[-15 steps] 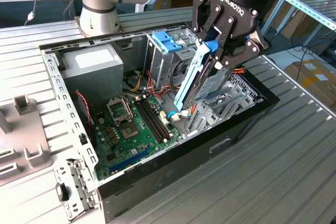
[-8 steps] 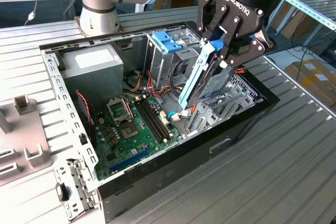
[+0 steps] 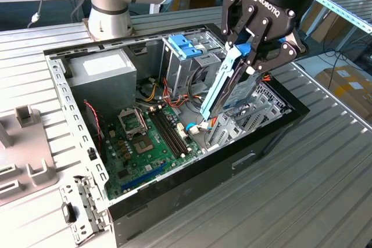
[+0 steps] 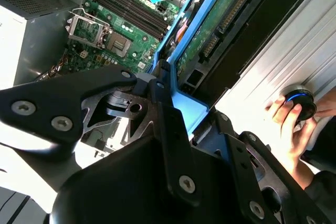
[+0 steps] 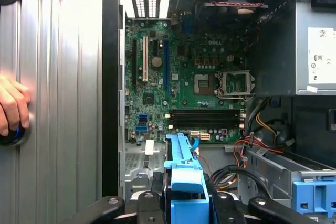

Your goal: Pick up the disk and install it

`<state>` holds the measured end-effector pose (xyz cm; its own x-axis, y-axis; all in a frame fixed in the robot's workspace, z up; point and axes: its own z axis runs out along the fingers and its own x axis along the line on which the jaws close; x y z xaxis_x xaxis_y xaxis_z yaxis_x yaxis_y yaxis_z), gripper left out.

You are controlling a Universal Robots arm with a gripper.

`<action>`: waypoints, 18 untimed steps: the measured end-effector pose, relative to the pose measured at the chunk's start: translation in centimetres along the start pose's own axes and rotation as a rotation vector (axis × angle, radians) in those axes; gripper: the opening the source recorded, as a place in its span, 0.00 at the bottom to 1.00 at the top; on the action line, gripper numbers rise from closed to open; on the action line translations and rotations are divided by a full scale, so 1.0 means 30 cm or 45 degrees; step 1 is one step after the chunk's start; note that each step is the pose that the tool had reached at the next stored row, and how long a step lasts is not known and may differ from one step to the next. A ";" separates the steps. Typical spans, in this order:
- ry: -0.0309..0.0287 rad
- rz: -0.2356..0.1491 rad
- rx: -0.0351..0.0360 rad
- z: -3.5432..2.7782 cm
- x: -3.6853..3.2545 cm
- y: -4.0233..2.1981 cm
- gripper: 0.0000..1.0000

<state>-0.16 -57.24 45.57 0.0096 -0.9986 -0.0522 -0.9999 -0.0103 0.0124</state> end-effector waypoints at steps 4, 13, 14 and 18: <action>0.0001 -0.001 -0.0001 0.001 0.000 -0.012 0.37; 0.0000 -0.004 -0.0003 0.002 0.000 -0.039 0.37; 0.0001 -0.005 -0.0003 0.002 0.000 -0.041 0.37; 0.0001 -0.006 -0.0004 0.002 0.001 -0.057 0.37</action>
<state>1.53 -57.24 45.47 0.0146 -0.9985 -0.0523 -0.9998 -0.0152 0.0125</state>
